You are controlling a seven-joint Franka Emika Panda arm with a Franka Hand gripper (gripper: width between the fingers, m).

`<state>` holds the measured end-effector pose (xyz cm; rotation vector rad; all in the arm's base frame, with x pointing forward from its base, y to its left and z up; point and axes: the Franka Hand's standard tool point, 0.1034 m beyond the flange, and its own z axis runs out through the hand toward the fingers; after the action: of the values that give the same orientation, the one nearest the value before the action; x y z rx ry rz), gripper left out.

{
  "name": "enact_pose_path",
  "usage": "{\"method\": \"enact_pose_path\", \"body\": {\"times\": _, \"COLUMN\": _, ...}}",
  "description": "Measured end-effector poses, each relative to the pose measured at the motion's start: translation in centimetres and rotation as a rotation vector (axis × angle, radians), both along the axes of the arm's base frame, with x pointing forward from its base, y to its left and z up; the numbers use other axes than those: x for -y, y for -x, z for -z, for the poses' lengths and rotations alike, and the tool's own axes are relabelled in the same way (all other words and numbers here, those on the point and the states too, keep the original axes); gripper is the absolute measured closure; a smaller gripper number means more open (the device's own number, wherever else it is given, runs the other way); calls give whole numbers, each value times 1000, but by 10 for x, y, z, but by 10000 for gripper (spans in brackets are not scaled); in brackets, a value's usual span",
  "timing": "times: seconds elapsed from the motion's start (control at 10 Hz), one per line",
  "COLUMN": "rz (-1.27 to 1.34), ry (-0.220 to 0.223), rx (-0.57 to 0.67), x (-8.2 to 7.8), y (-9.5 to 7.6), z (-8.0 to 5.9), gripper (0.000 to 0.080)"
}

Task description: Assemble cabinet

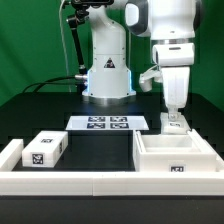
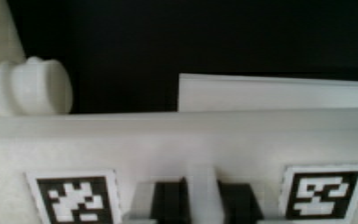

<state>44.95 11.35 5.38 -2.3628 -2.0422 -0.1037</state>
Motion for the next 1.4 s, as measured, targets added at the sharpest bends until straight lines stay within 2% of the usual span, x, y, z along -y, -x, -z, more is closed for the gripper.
{"method": "enact_pose_path", "body": {"times": 0.4, "rz": 20, "ry": -1, "rx": 4, "x": -4, "y": -5, "z": -2, "gripper": 731}}
{"method": "enact_pose_path", "body": {"times": 0.9, "rz": 24, "ry": -5, "rx": 12, "x": -3, "y": -20, "z": -4, "gripper": 731}}
{"method": "enact_pose_path", "body": {"times": 1.4, "rz": 24, "ry": -7, "rx": 11, "x": -3, "y": -21, "z": -2, "gripper": 730}}
